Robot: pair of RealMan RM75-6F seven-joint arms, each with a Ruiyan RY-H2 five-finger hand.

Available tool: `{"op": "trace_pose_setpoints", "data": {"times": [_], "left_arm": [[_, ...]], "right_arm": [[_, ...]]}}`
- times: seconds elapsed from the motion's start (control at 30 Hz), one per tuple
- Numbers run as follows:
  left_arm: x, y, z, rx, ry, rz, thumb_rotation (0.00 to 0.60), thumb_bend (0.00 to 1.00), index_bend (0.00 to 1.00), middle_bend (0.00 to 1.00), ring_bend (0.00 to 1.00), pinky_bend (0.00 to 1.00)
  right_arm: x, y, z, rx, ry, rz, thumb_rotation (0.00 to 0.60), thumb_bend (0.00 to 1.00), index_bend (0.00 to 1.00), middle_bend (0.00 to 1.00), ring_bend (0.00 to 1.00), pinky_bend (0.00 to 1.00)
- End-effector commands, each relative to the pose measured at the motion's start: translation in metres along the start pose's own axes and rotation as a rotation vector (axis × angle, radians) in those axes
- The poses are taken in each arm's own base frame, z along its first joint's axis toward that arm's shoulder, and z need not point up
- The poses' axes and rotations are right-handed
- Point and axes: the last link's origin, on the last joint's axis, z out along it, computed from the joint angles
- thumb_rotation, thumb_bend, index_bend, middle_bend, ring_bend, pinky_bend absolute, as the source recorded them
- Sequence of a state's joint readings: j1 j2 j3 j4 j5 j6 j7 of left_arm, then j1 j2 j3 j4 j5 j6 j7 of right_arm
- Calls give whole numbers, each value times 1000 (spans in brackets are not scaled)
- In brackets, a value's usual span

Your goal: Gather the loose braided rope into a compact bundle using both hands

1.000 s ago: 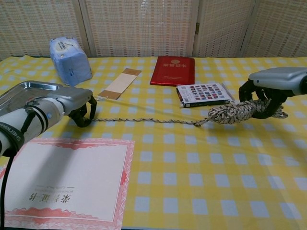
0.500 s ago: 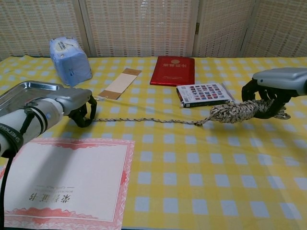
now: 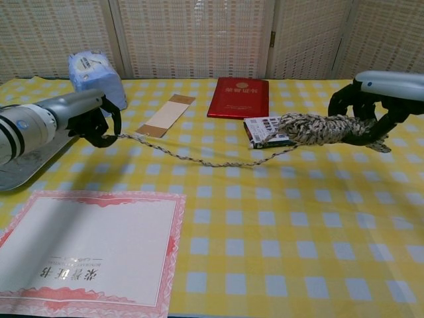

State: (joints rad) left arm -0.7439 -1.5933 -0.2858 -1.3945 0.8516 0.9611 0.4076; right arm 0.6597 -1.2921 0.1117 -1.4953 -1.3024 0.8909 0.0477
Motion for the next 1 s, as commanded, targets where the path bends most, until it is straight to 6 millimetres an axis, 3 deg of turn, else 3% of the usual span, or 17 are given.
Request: {"op": "trace_pose_setpoints", "data": {"times": [0.03, 0.33, 0.7, 1.0], "left_arm": [[19, 0, -8, -21, 23, -66, 600, 589, 648, 925, 830, 855], [58, 16, -7, -47, 52, -205, 600, 590, 653, 925, 830, 855], [142, 39, -31, -169, 161, -419, 600, 589, 659, 925, 830, 855], [182, 58, -53, -266, 165, -519, 600, 589, 660, 925, 830, 855]], "right_arm": [[1, -19, -4, 77, 12, 70, 600, 679, 700, 590, 615, 567], [-15, -61, -4, 235, -64, 62, 600, 679, 705, 593, 620, 568], [-25, -65, 14, 194, -73, -18, 600, 679, 716, 605, 626, 577], [-26, -79, 29, 199, -72, -17, 600, 682, 726, 614, 639, 587]]}}
